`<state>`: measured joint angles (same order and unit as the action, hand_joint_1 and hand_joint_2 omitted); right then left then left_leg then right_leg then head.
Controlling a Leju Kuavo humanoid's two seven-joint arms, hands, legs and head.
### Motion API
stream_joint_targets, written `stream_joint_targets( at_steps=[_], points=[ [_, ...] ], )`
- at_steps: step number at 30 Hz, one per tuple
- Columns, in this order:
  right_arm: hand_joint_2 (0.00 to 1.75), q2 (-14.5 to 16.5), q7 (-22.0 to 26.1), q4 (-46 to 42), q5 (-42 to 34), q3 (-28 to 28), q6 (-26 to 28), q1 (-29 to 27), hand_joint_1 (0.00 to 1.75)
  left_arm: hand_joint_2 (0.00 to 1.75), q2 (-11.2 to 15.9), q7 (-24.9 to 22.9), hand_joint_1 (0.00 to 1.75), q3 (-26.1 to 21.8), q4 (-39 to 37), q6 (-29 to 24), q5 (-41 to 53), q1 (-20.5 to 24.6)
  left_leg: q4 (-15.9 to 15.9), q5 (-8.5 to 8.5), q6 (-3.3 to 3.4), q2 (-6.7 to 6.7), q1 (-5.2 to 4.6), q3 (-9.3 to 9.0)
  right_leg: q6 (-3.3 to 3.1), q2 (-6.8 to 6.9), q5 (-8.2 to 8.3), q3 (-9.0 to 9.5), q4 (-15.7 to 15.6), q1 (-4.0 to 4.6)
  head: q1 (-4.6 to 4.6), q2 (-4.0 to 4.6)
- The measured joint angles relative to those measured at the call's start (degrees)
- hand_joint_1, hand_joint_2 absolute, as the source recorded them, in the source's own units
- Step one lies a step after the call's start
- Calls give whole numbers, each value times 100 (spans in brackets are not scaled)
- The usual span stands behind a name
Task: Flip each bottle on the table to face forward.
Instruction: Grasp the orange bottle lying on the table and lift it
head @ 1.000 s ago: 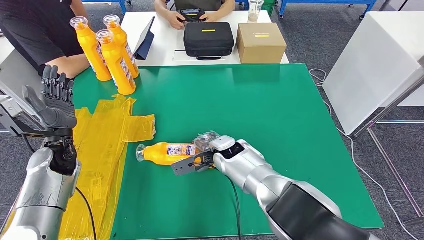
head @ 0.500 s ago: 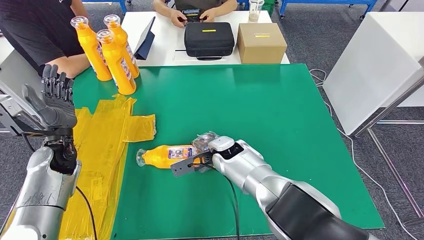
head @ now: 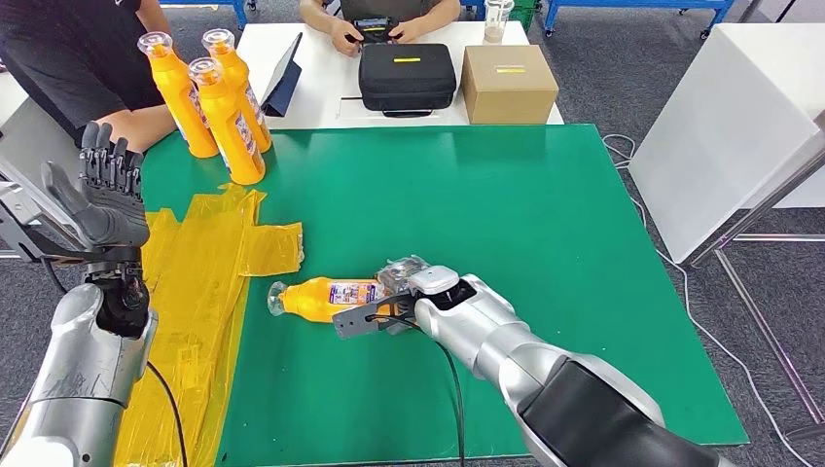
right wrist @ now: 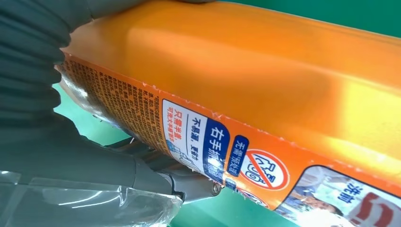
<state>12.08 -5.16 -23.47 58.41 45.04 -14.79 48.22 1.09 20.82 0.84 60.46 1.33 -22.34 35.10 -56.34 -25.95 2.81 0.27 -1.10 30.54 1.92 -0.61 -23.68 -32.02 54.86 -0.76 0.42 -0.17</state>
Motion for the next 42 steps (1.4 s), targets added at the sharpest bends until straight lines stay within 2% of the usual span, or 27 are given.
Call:
stream_joint_targets(
  at_steps=[10, 18, 23, 27, 35, 42],
  points=[
    [175, -40, -154, -286, -180, -310, 375, -120, 175, 0, 16, -7, 0, -38, 124, -14, 0, -107, 0, 0, 0, -1, 0, 10, 1, 0, 1, -4, 2, -1, -1, 0],
    [175, -261, -382, -1903, -490, -1083, 318, -178, 175, 0, 72, -90, 0, -131, 562, -33, -11, -519, 0, 0, 0, 4, 1, 28, 1, 2, 0, -23, 2, 1, 0, 0],
    [175, -461, -393, -2581, -602, -1335, 257, -242, 175, 0, 123, -152, 0, -174, 752, -32, -48, -621, 0, 0, 0, 4, 1, 31, 1, 2, 0, -24, 1, -1, 0, -1],
    [175, -527, -393, -2813, -642, -1402, 245, -302, 175, 175, 142, -166, 0, -175, 825, -32, -55, -635, -1, 0, 0, 4, 0, 31, 1, 2, 0, -24, 1, -2, 0, -1],
    [175, -694, -414, -3117, -1048, -1485, 629, -376, 175, 175, 184, -293, 0, -175, 950, -33, -210, -736, -1, 0, 0, 3, 0, 32, 1, 2, 0, -27, 1, -1, 0, -1],
    [175, -728, -574, -3563, -1147, -1585, 1080, -378, 175, 175, 139, -629, 0, -91, 1000, 262, -609, -805, -1, 0, 0, 3, 0, 33, 1, 2, 0, -30, 1, -1, 0, 0]
  ],
)
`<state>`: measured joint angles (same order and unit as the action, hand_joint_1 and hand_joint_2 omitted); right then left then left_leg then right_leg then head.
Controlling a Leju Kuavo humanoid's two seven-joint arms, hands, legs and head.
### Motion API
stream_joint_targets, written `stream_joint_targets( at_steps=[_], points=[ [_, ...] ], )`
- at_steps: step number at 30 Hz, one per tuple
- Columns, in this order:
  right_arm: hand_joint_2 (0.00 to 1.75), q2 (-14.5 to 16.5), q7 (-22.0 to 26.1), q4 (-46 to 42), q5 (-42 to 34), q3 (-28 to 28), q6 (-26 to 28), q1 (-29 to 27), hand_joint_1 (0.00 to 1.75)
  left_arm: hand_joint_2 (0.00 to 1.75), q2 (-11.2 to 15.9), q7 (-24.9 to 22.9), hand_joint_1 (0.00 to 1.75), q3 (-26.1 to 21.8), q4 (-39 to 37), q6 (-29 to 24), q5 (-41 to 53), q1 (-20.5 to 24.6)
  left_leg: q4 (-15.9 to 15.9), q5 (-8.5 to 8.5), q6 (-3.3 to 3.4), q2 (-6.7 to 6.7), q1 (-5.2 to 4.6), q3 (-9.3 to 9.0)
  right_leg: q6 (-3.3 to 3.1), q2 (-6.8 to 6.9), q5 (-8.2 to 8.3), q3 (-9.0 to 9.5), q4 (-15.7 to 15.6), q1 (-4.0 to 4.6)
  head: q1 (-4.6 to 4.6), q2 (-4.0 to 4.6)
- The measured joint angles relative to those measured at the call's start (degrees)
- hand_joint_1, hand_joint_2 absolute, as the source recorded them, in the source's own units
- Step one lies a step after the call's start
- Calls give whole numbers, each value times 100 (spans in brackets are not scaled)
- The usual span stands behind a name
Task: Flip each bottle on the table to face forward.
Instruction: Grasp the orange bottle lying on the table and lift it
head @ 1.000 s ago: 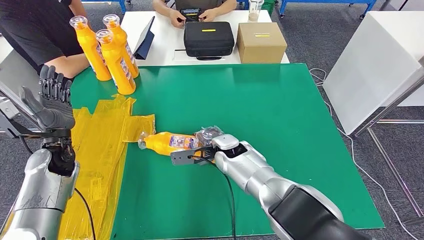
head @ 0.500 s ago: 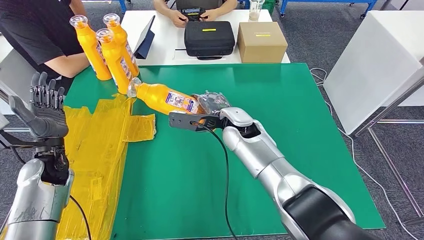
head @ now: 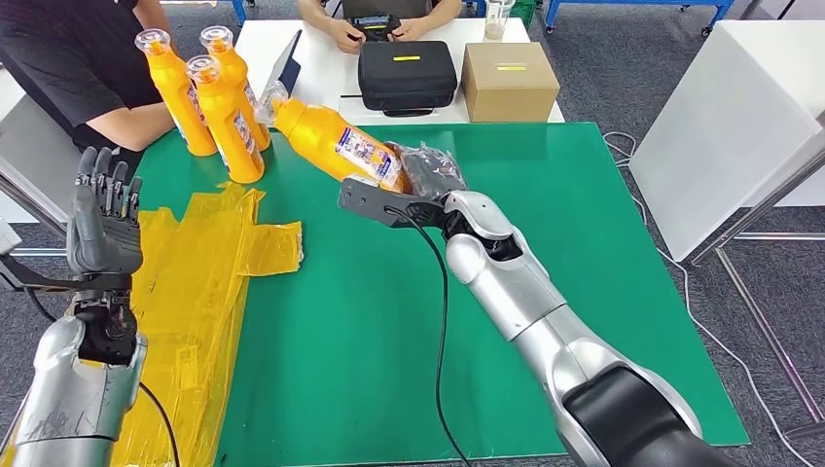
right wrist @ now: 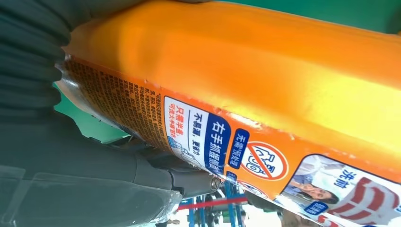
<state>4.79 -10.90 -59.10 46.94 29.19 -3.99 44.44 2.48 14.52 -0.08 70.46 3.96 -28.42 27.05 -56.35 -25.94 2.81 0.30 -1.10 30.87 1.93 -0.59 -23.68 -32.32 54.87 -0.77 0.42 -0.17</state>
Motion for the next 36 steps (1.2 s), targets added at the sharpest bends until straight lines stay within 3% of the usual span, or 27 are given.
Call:
stream_joint_targets(
  at_steps=[12, 25, 36],
  points=[
    [175, 186, 74, -417, -539, 291, 327, -28, 175, 175, -137, -428, 0, 403, 127, 604, -1182, -225, 0, 0, 0, 0, 1, 6, 0, 0, 0, -6, 0, 1, 0, 0],
    [175, 584, -298, -419, -708, 1328, 393, -198, 175, 175, -496, -943, 0, 873, 333, 627, -1804, -152, 0, 0, 0, -2, 0, 11, 0, -1, 0, -11, 0, 1, 0, 0],
    [175, 702, -425, -417, -748, 1731, 381, -285, 175, 175, -550, -987, 0, 926, 420, 609, -1859, -188, 1, 0, 0, 0, 1, 16, 0, 0, 0, -14, 0, 0, 0, -1]
  ],
)
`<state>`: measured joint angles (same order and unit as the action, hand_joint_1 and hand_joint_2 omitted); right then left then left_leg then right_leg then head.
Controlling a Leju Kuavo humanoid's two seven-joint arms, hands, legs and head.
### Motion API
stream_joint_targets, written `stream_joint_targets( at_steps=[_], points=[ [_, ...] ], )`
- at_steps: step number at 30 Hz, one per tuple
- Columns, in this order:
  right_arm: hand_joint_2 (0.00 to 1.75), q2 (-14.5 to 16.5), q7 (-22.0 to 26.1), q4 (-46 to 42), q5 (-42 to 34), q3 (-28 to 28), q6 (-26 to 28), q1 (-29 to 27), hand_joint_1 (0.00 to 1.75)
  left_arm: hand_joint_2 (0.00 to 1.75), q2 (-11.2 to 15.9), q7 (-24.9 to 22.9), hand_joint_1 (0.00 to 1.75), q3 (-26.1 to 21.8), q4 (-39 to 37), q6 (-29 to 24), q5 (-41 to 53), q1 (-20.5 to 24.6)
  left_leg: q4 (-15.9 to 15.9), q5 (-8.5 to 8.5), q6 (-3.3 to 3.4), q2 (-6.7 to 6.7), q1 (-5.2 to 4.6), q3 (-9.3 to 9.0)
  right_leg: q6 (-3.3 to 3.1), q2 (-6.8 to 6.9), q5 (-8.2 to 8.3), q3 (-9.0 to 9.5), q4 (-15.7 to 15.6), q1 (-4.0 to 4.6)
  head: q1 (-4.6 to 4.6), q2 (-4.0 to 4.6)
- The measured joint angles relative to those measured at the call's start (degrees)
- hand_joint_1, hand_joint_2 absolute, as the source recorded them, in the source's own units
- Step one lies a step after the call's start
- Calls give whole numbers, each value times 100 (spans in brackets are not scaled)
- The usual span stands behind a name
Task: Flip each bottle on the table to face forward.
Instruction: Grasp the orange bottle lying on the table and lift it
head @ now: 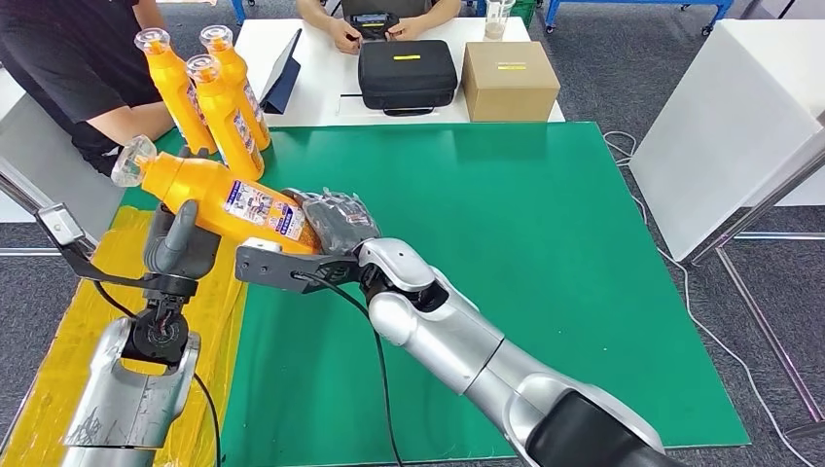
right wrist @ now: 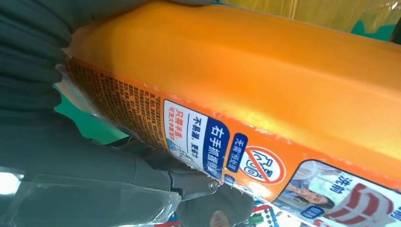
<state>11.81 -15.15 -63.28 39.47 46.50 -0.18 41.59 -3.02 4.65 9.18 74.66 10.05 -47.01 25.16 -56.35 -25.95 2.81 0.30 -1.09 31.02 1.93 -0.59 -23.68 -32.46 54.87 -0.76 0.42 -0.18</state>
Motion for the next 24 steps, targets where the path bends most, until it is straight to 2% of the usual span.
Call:
stream_joint_targets(
  at_steps=[24],
  points=[
    [175, 252, -390, -2, 146, 181, -258, 146, 175, 175, -47, -179, 0, 341, 77, -51, 484, -10, 0, 0, 0, -1, 0, 2, 0, 0, 0, -3, 0, 0, 0, 0]
  ],
)
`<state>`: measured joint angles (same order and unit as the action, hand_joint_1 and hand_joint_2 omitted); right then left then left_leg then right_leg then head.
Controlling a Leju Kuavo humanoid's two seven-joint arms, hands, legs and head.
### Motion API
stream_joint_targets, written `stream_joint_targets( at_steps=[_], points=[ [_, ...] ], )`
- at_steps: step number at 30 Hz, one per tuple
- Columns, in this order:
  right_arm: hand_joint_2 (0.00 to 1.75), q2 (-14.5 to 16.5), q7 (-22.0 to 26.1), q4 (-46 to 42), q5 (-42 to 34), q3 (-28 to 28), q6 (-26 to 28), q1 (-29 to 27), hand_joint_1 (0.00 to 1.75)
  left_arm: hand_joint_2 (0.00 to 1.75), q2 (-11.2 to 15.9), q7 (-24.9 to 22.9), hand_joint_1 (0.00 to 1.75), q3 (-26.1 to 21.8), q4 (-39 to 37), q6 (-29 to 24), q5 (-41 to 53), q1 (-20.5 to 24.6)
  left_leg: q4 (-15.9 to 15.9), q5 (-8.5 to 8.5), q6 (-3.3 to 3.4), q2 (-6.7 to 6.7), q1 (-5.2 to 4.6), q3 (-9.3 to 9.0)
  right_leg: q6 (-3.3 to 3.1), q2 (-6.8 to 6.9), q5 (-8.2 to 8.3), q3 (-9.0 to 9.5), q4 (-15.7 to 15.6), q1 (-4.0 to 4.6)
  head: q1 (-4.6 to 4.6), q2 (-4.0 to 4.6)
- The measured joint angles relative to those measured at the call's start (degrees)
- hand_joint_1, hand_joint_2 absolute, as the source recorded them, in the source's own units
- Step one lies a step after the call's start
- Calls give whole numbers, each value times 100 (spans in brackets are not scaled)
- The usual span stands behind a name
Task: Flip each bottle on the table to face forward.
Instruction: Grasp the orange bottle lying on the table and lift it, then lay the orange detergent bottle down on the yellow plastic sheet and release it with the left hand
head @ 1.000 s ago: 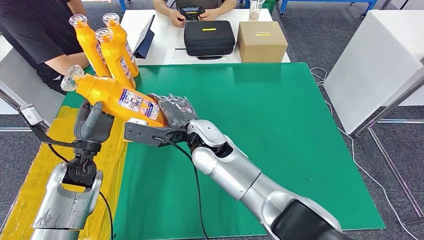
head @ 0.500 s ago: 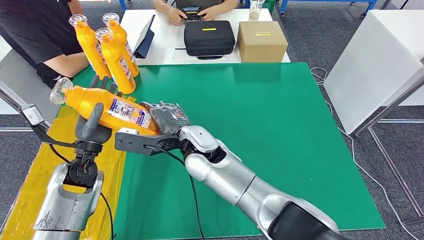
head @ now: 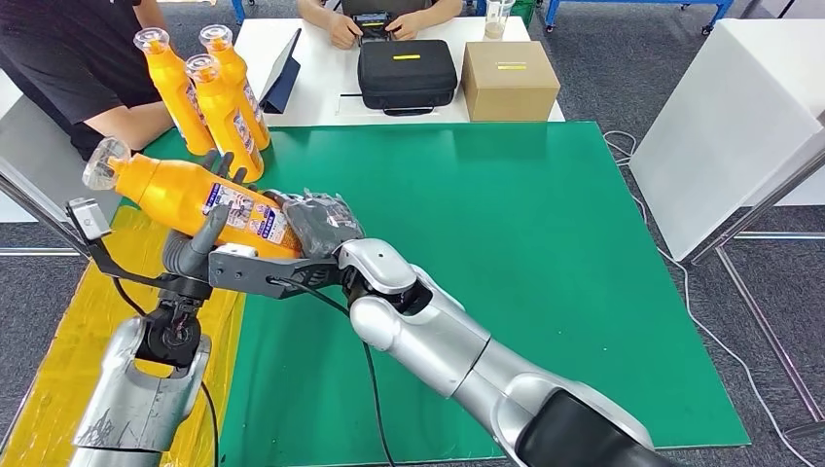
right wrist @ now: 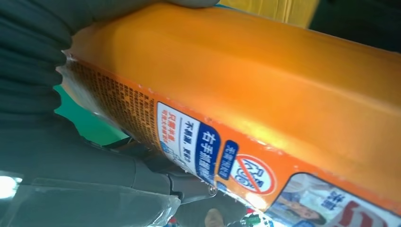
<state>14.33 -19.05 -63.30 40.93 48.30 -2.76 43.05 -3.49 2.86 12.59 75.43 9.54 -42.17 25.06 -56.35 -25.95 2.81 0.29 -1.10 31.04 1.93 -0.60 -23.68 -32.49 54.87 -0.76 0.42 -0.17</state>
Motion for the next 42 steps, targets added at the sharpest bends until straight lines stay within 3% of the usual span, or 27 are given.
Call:
stream_joint_targets(
  at_steps=[2, 6, 29, 30, 33, 34, 37, 42],
  points=[
    [175, 19, -28, 0, 32, 0, -29, 33, 175, 175, -22, -12, 3, 43, 0, -1, 44, 4, 0, 0, 0, 0, 0, 0, 0, 0, 0, 0, 0, 0, -1, 0],
    [175, 31, -36, 0, 84, -1, -47, 54, 175, 175, -54, -23, 175, 85, 1, -8, 66, 6, 0, 0, 0, 0, 0, 0, 0, 0, 0, 0, 0, 0, 0, -1],
    [175, 50, 67, -2, 322, -35, -111, -49, 175, 175, -110, 49, 175, 34, 280, -188, -55, -214, 0, 0, 0, -1, 0, 0, 0, 0, 0, -2, 0, 0, 0, -1],
    [175, 51, 70, -2, 324, -35, -115, -50, 158, 175, -111, 49, 175, 31, 298, -196, -67, -226, 0, 0, 0, -1, 0, 0, 0, -1, 0, -2, 0, 0, 0, -1],
    [175, 45, 83, -2, 330, -34, -138, -56, 27, 175, -111, 48, 175, 19, 346, -210, -91, -275, 0, 0, 0, -1, 0, 0, 0, -1, 0, -3, 0, 0, -1, 0],
    [131, 37, 86, -2, 341, -33, -149, -59, 0, 175, -112, 48, 175, 15, 362, -210, -98, -287, 0, 0, 0, -1, 0, 1, 0, 0, 0, -3, 0, 0, -1, 0],
    [0, -28, 86, -2, 391, -31, -158, -77, 0, 175, -111, 48, 175, -6, 411, -213, -109, -297, 0, 0, 0, 0, 0, 2, 0, 0, 0, -4, 0, 0, 0, -1],
    [0, -279, 60, -215, 408, -243, -154, -199, 0, 175, -109, 97, 175, -150, 462, -224, -118, -296, 0, 0, 0, 2, -1, 5, 0, 1, 0, -4, -1, -1, 0, 0]
  ],
)
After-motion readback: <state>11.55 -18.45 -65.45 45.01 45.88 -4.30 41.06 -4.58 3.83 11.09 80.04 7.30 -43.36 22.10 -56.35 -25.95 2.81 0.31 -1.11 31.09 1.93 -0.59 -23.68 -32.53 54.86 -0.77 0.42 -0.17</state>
